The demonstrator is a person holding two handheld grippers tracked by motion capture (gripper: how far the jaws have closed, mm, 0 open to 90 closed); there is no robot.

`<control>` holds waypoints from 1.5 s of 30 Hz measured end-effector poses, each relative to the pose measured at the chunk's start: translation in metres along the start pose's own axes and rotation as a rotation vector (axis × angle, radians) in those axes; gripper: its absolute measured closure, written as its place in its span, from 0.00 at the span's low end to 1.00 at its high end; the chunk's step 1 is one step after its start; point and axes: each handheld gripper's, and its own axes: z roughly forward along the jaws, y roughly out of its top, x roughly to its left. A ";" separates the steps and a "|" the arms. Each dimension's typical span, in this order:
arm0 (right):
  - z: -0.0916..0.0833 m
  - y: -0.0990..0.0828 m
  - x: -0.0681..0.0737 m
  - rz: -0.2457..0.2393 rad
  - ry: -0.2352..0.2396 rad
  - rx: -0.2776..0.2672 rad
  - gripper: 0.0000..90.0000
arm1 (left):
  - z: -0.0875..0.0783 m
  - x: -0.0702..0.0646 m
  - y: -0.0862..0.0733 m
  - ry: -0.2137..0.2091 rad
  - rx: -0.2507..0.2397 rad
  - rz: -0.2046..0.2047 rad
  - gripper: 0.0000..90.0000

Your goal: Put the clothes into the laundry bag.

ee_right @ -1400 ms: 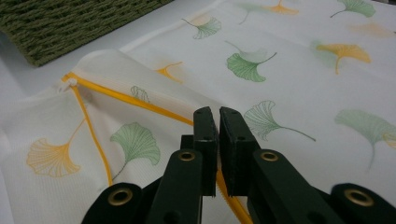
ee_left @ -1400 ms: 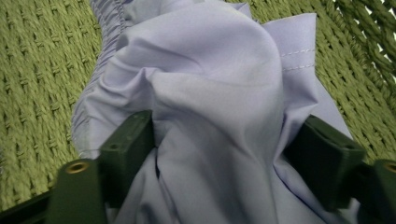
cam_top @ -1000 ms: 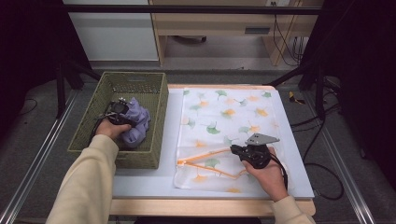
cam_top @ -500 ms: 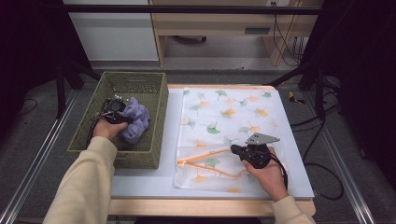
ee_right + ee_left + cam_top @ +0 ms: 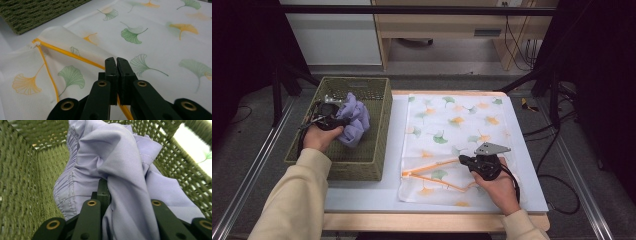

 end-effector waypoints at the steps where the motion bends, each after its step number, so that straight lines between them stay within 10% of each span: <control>1: 0.000 0.000 0.000 0.000 0.000 0.000 0.98 | -0.004 -0.001 0.001 0.001 -0.013 0.004 0.82; 45: 0.002 -0.003 0.001 0.004 -0.008 0.017 0.98 | -0.094 -0.022 0.005 -0.057 -0.279 0.041 0.82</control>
